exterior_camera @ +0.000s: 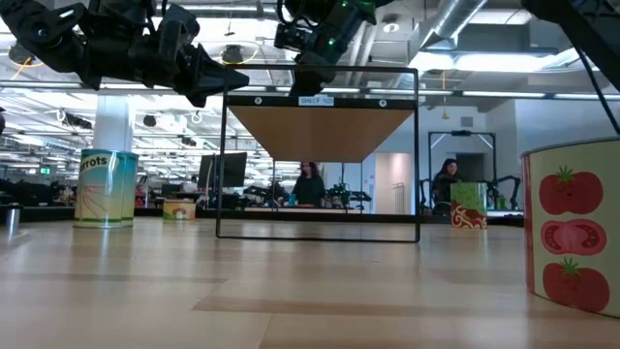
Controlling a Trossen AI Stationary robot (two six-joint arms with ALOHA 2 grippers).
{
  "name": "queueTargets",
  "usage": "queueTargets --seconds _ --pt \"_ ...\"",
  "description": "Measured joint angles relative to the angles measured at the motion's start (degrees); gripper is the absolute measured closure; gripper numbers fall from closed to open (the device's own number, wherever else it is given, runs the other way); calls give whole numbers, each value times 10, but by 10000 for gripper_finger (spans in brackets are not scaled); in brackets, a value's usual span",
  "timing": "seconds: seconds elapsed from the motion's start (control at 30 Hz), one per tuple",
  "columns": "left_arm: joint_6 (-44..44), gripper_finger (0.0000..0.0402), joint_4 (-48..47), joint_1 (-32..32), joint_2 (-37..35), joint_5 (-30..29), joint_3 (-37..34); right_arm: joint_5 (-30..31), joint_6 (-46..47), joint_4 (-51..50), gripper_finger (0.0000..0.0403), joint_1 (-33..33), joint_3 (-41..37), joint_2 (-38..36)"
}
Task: Pick and place cans onto a shelf
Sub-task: Put the canned peaches on the shelf
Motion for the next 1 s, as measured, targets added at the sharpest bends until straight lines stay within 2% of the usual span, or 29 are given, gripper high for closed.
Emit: queueTargets --seconds 0.23,0.37,0.47,0.57,0.63,0.83,1.0 --pt "4 401 0 0 0 0 0 16 -1 8 280 0 0 -19" --pt "4 401 0 0 0 0 0 21 -5 -4 278 -1 -1 -31" --pt "4 401 -1 0 0 0 0 -10 -5 -11 305 3 1 -48" --pt "4 401 -4 0 0 0 0 -73 12 -9 360 5 0 -51" --pt "5 401 -4 0 0 0 0 -85 19 -9 389 6 -1 -40" --pt "5 401 -6 0 0 -3 0 -74 31 6 377 6 1 -18" --pt "5 401 -8 0 0 -7 0 -48 45 2 394 2 -2 -7"
